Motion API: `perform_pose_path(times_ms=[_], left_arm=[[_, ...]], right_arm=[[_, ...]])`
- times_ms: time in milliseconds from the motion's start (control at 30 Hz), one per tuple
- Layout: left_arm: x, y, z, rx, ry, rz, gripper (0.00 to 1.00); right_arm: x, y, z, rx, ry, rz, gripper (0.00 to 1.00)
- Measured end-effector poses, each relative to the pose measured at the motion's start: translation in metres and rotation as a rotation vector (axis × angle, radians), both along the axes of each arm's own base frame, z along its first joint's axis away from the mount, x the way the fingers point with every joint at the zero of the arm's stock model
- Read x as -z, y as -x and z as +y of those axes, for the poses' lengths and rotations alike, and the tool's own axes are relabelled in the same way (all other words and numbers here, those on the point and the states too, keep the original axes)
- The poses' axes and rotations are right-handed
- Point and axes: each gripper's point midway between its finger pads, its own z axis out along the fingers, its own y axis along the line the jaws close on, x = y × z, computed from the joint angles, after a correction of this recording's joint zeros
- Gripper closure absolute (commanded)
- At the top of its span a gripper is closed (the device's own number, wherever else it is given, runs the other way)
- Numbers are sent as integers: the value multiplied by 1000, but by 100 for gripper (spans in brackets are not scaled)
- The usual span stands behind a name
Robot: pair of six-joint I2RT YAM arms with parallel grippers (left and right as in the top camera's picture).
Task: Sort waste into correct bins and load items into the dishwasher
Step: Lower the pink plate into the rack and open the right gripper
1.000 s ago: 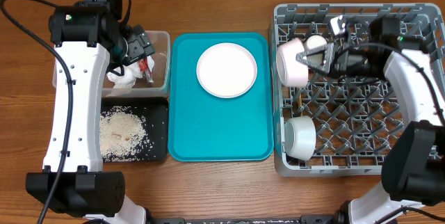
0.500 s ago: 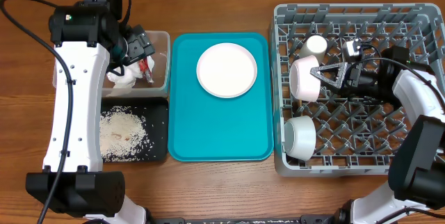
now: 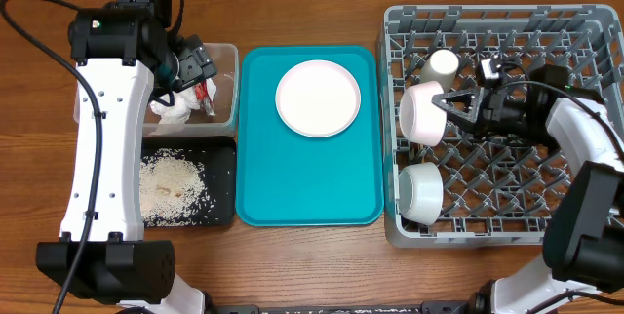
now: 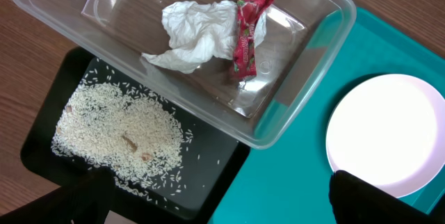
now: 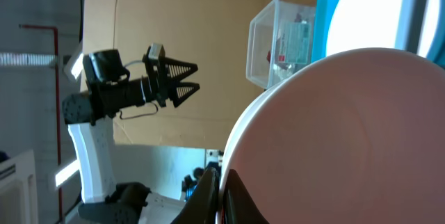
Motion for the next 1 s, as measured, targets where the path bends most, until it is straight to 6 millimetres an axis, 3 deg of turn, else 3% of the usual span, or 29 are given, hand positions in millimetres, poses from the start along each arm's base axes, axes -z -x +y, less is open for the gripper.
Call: perform_pose_path(times_ms=[133,500,633,867,1000], left_arm=[[0,0,0,0,0,0,0],[0,0,0,0,0,0,0],[0,0,0,0,0,0,0],[0,0,0,0,0,0,0],[0,0,0,0,0,0,0]], right_arm=[[0,1,9,-26,3,-16,96],[5,-1,8,-26,36,-31,96],[11,0,8,-26,68,-21,92],[30,-2,-1,-5,174,13,76],[37,-4,-16,34,208,39,45]])
